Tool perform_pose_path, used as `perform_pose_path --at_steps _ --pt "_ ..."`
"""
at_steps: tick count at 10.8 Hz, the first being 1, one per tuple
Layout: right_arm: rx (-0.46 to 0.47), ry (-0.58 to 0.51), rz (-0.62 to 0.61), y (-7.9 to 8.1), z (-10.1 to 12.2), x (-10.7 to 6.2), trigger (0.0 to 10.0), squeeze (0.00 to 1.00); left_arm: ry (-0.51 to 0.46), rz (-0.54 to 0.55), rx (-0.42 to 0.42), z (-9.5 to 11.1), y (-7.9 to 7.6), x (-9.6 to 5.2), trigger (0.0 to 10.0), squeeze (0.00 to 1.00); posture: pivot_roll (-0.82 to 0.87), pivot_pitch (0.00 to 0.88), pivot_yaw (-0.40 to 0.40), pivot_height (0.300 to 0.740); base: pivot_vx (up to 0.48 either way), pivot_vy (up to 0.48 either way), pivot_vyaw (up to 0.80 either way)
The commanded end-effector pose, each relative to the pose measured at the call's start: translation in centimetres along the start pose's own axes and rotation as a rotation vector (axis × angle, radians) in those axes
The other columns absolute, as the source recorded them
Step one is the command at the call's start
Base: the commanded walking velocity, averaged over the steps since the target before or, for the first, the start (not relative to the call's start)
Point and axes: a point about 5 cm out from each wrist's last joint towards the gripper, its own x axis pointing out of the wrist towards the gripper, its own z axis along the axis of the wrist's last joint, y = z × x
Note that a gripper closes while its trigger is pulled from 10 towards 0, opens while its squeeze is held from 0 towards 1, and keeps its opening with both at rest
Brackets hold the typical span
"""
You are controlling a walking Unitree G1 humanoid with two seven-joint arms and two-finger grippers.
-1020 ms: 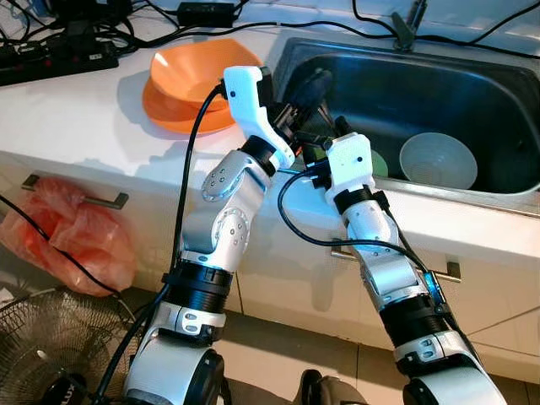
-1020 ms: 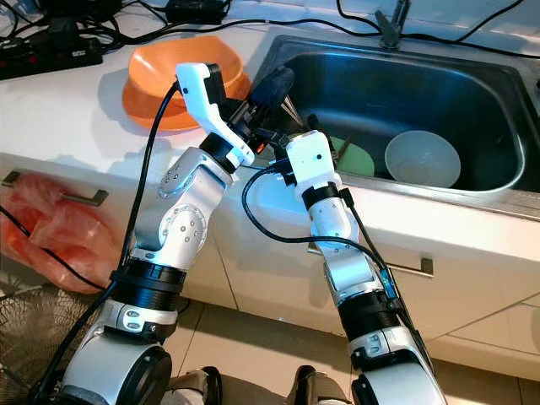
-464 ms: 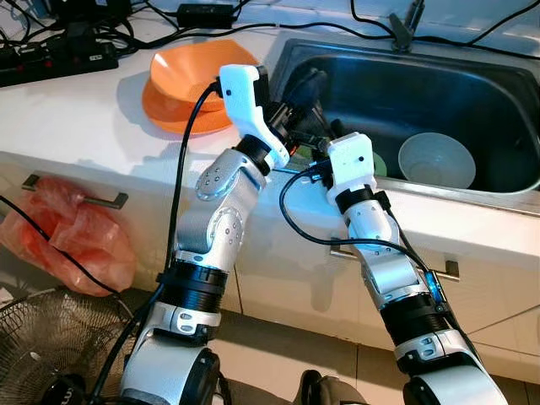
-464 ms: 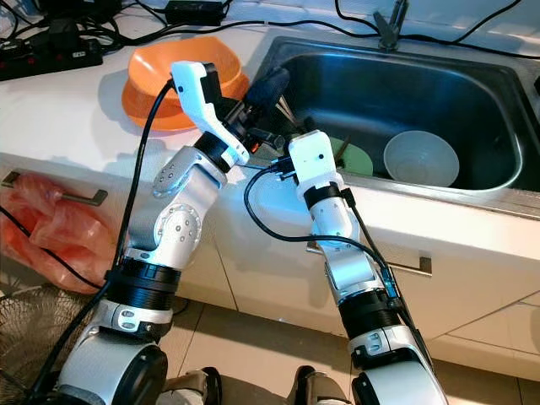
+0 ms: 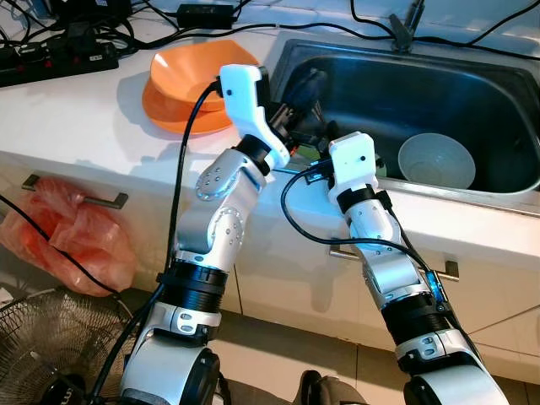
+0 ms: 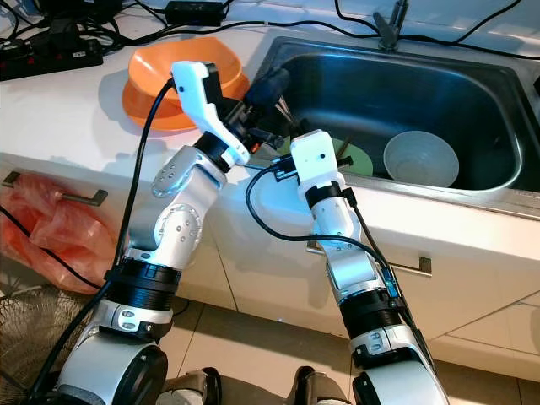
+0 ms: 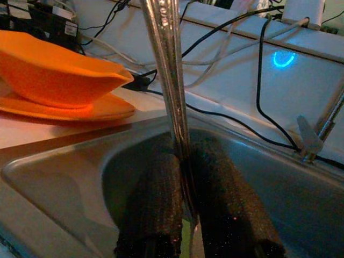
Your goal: Kitchen organization
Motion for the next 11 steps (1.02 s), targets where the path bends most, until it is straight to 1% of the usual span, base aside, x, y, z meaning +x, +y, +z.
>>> perform_pose_path --at_steps 1,2,3,8,11 --pt "0.011 0.005 -0.003 0.0 -0.2 0.0 0.0 0.0 -0.004 -0.007 0.006 0.0 -0.3 -0.1 10.0 0.0 0.02 0.113 0.001 0.74 0.0 0.0 0.0" --pt "0.01 0.008 -0.007 -0.1 -0.3 0.0 0.0 0.0 0.0 -0.01 0.02 -0.1 -0.4 0.0 10.0 0.0 0.02 0.111 0.001 0.74 0.0 0.0 0.0" --pt "0.008 0.009 -0.012 -0.3 -0.3 0.0 0.0 0.0 -0.001 -0.017 0.02 -0.2 -0.5 0.0 10.0 1.0 0.02 0.112 0.002 0.74 0.0 0.0 0.0" --pt "-0.002 0.016 -0.051 -1.1 -0.4 0.0 0.0 0.0 -0.008 -0.021 0.013 -0.1 -0.6 -0.1 10.0 1.0 0.03 0.118 -0.002 0.74 0.0 0.0 0.0" --pt "-0.009 0.024 -0.082 -1.9 -0.5 0.2 0.0 0.0 -0.011 0.007 0.026 -0.1 -0.2 -0.4 10.0 1.0 0.03 0.122 -0.006 0.74 0.0 0.0 0.0"
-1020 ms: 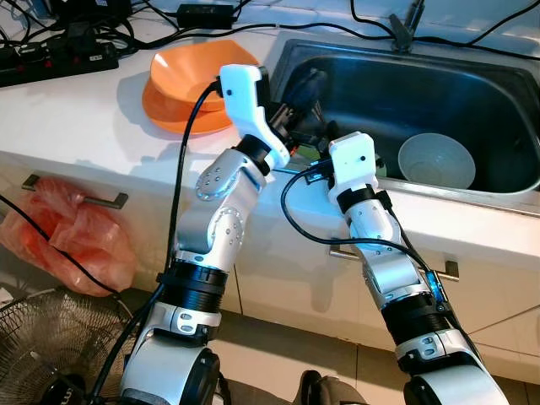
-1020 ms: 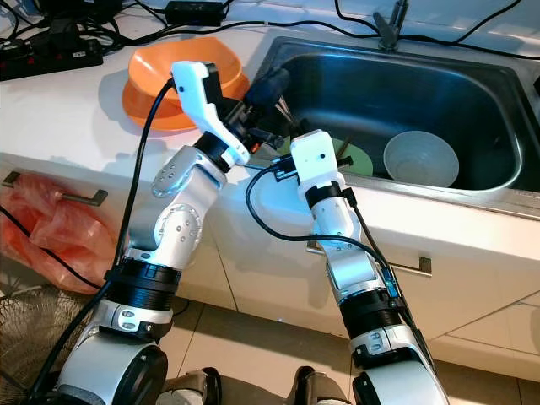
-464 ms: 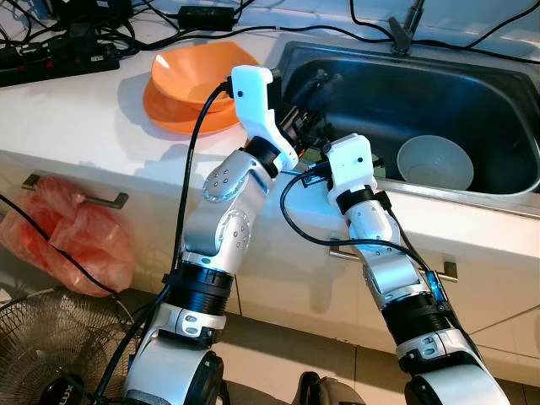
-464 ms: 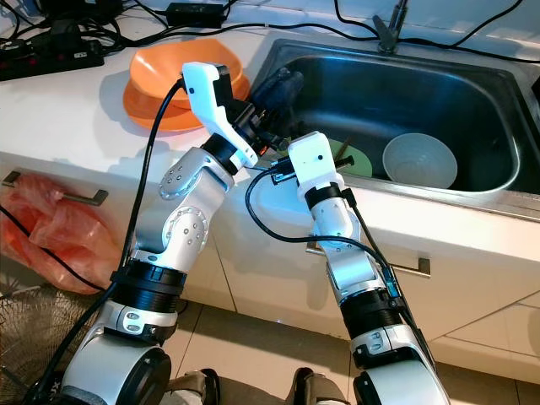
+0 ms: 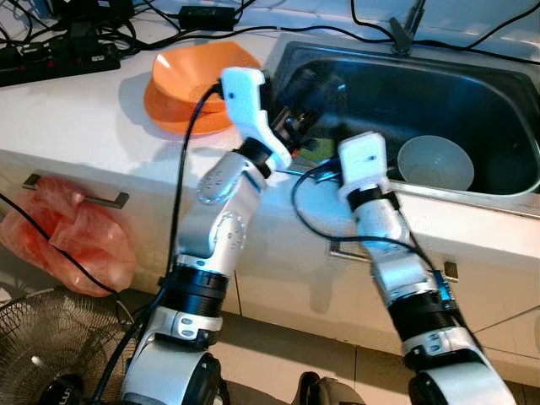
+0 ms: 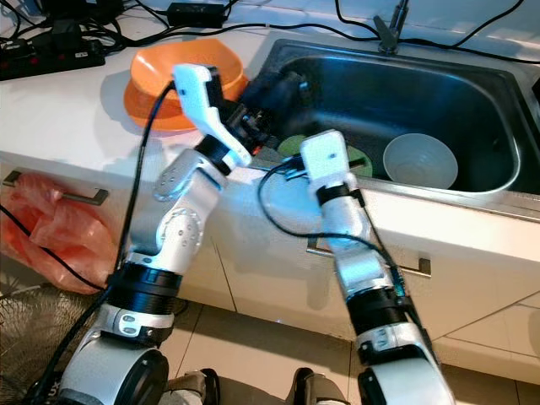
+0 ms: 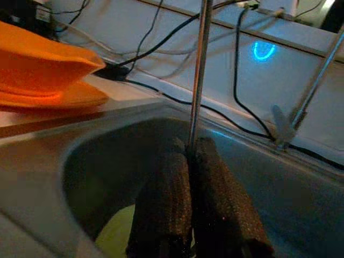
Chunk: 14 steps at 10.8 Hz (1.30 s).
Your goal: Kitchen organization
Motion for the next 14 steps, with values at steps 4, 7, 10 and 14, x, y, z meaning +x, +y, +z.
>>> perform_pose_path --at_steps 4,7,10,14 --pt "0.005 0.001 -0.061 -1.4 0.2 1.0 0.0 0.0 -0.012 0.045 0.029 0.5 0.5 -0.8 10.0 0.0 0.04 0.121 -0.012 0.74 0.0 0.0 0.0" --pt "0.009 0.057 -0.13 -2.5 -0.2 2.0 10.0 0.0 0.075 0.097 0.119 -1.0 1.5 -2.2 10.0 0.0 0.05 0.12 -0.016 0.74 0.0 0.0 0.0" --pt "0.062 0.132 -0.179 -3.9 -0.5 3.6 10.0 0.0 0.149 0.157 0.099 -3.0 2.5 -3.8 10.0 0.0 0.07 0.119 -0.024 0.74 0.0 0.0 0.0" --pt "0.144 0.191 -0.17 -3.9 -1.3 4.0 10.0 0.0 0.296 0.264 0.225 -6.0 4.3 -5.2 10.0 0.0 0.07 0.128 -0.025 0.74 0.0 0.0 0.0"
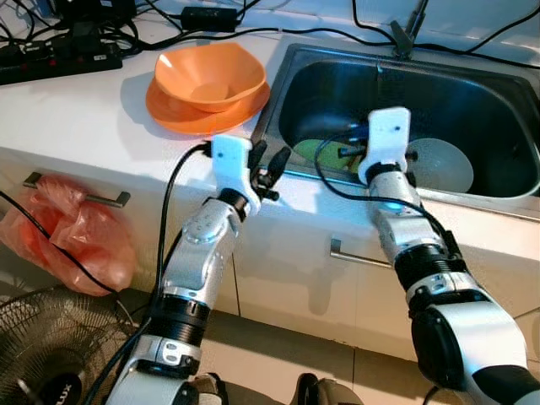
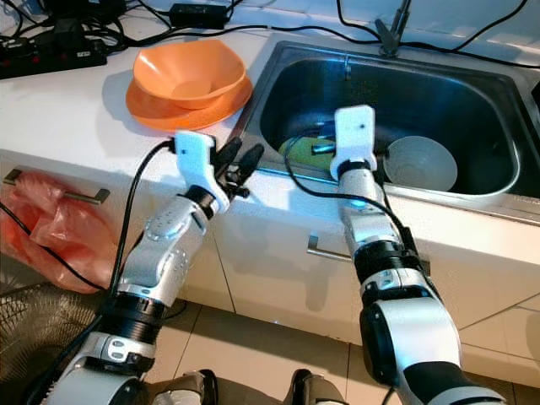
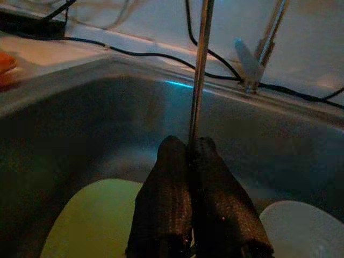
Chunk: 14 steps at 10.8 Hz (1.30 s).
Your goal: Kitchen organization
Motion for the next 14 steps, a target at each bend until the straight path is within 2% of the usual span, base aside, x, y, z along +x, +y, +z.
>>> perform_pose_path --at_steps 1,2,8,9,10,11,12,14 --pt "0.02 -0.015 -0.006 -0.2 0.6 0.4 10.0 0.0 0.035 0.007 0.022 -0.6 -0.1 0.1 10.0 0.0 0.07 0.129 -0.025 0.74 0.0 0.0 0.0" --pt "0.014 -0.011 0.008 0.1 0.4 0.3 10.0 0.0 0.035 -0.02 0.073 -0.7 -0.6 0.2 10.0 0.0 0.08 0.13 -0.024 0.74 0.0 0.0 0.0" --pt "0.026 0.018 0.035 0.6 -0.8 -0.2 10.0 0.0 0.035 -0.035 0.132 -0.6 -0.8 0.2 10.0 0.0 0.09 0.114 -0.022 0.74 0.0 0.0 0.0" --pt "0.026 0.017 0.037 0.6 -0.8 -0.2 10.0 0.05 0.032 -0.04 0.133 -0.6 -0.9 0.2 10.0 0.0 0.09 0.111 -0.023 0.74 0.0 0.0 0.0" --pt "0.023 0.016 0.043 0.6 -0.9 -0.2 10.0 0.15 0.016 -0.091 0.106 -0.2 -1.3 0.2 10.0 0.0 0.09 0.107 -0.023 0.74 0.0 0.0 0.0" --pt "0.021 0.016 0.045 0.6 -0.9 -0.2 10.0 0.09 0.011 -0.111 0.11 -0.1 -1.4 0.1 10.0 0.0 0.09 0.105 -0.024 0.74 0.0 0.0 0.0" --pt "0.014 0.015 0.057 0.6 -0.8 -0.2 10.0 0.0 0.005 -0.18 0.128 0.4 -1.5 -0.2 10.0 0.0 0.09 0.105 -0.024 0.74 0.0 0.0 0.0" --pt "0.009 0.011 0.064 0.6 -0.7 -0.2 10.0 0.0 0.013 -0.25 0.174 0.9 -1.2 -0.6 10.0 0.0 0.09 0.107 -0.025 0.74 0.0 0.0 0.0"
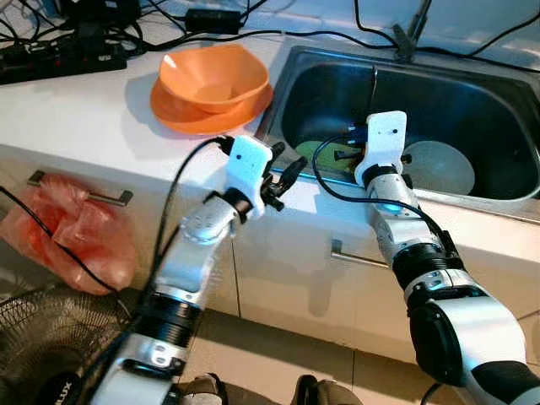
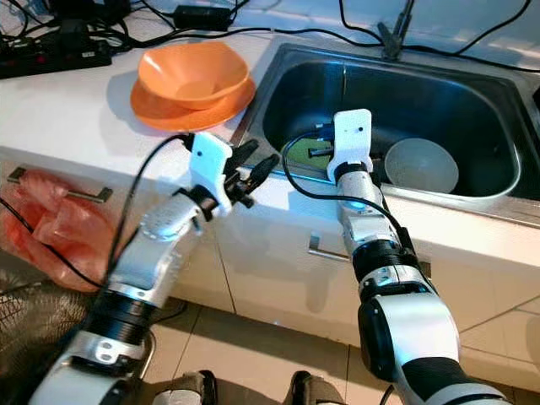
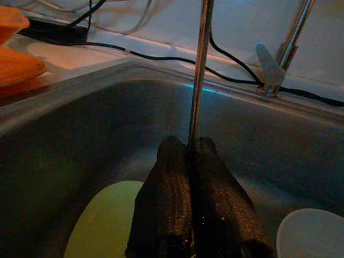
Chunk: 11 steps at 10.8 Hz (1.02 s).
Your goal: Kitchen organization
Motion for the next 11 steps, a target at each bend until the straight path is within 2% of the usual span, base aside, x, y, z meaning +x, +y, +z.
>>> perform_pose_path --at_steps 1,3,4,6,7,9,10,11 --pt "-0.001 0.009 0.009 0.0 -0.07 0.07 10.0 0.0 0.008 -0.042 0.018 0.11 -0.33 -0.11 10.0 0.0 0.09 0.108 -0.027 0.74 0.0 0.0 0.0" --pt "0.0 0.007 0.013 -0.07 -0.02 0.1 10.0 0.0 0.028 -0.054 0.034 0.07 0.2 -0.56 10.0 0.0 0.09 0.11 -0.029 0.74 0.0 0.0 0.0" --pt "0.001 0.006 0.017 -0.06 0.03 0.13 10.0 0.23 0.038 -0.057 0.034 -0.06 0.28 -0.75 10.0 0.0 0.09 0.113 -0.031 0.74 0.0 0.0 0.0" --pt "0.001 0.005 0.024 -0.04 0.11 0.18 10.0 0.91 0.046 -0.051 0.019 -0.23 0.26 -0.63 10.0 0.0 0.09 0.121 -0.039 0.74 0.0 0.0 0.0" --pt "0.002 0.005 0.024 0.0 0.11 0.17 10.0 1.0 0.043 -0.053 0.014 -0.22 0.13 -0.57 10.0 0.0 0.09 0.123 -0.041 0.74 0.0 0.0 0.0" --pt "0.003 0.013 0.037 0.55 -0.07 0.1 10.0 1.0 0.042 -0.061 0.008 -0.13 -0.16 -0.53 10.0 0.0 0.1 0.131 -0.045 0.74 0.0 0.0 0.0" --pt "0.006 0.01 0.036 0.64 0.09 0.18 10.0 0.78 0.047 -0.059 0.007 -0.2 -0.07 -0.66 10.0 0.0 0.1 0.136 -0.043 0.74 0.0 0.0 0.0" --pt "0.004 0.001 0.037 0.64 0.34 0.28 10.0 0.0 0.053 -0.051 0.006 -0.26 0.07 -0.77 10.0 0.0 0.1 0.138 -0.042 0.74 0.0 0.0 0.0"
